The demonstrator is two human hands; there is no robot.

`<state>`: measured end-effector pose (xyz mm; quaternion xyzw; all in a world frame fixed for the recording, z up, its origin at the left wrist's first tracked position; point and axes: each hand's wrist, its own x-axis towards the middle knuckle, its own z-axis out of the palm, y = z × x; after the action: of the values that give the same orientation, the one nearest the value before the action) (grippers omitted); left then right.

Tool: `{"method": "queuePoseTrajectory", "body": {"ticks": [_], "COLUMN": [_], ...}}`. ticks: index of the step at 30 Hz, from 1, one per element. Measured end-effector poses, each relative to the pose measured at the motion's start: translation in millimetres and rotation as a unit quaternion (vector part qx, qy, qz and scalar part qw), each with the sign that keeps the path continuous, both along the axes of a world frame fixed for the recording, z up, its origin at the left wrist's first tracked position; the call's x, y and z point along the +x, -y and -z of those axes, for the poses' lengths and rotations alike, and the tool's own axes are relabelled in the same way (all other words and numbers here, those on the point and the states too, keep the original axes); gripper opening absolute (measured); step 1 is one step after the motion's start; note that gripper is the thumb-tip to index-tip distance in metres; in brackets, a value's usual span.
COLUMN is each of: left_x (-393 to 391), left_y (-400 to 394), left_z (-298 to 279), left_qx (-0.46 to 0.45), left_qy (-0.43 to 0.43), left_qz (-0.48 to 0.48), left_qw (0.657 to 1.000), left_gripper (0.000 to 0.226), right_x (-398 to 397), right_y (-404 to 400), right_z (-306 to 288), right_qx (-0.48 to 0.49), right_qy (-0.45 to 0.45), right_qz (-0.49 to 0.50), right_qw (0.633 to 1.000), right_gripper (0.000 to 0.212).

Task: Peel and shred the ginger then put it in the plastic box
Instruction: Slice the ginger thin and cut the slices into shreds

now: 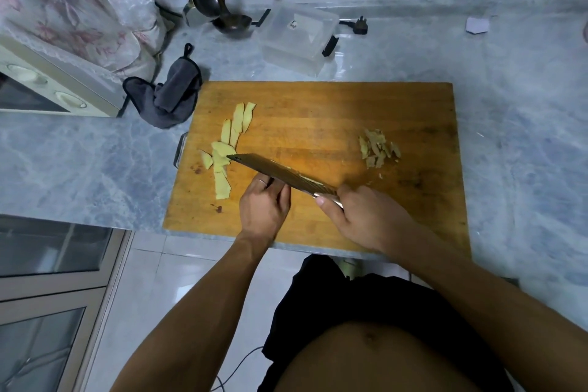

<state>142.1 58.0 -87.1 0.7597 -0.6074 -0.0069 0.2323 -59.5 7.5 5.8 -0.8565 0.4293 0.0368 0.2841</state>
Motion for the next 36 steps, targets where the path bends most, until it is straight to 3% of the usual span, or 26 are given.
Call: {"method": "queuePoseTrajectory", "body": {"ticks": [13,23,36], "left_x": [-3.0,2.5,0.7], "left_y": [0.3,-0.8,0.2], "left_z": [0.8,2.4,0.9], "left_qx": [0.007,0.007,0.002], "left_qy": [-0.015,-0.016,0.006], "left_qz": [-0.007,0.003,0.0], "left_qw": [1.0,1.0,1.0], "left_gripper": [0.02,0.03,0.029], "right_x": [0.7,14.4,9.8], "right_y": [-5.1,-11.6,-10.0], "right_z": [3.6,2.5,-4.1], "right_qx": [0.002,-0.031,-0.037], "right_qy": [-0.002,-0.036,-0.004], "right_qz": [0.0,-0.003,0.01], "right_qw": [1.0,0.999,0.999], "right_gripper": [0.045,0.056,0.057]}}
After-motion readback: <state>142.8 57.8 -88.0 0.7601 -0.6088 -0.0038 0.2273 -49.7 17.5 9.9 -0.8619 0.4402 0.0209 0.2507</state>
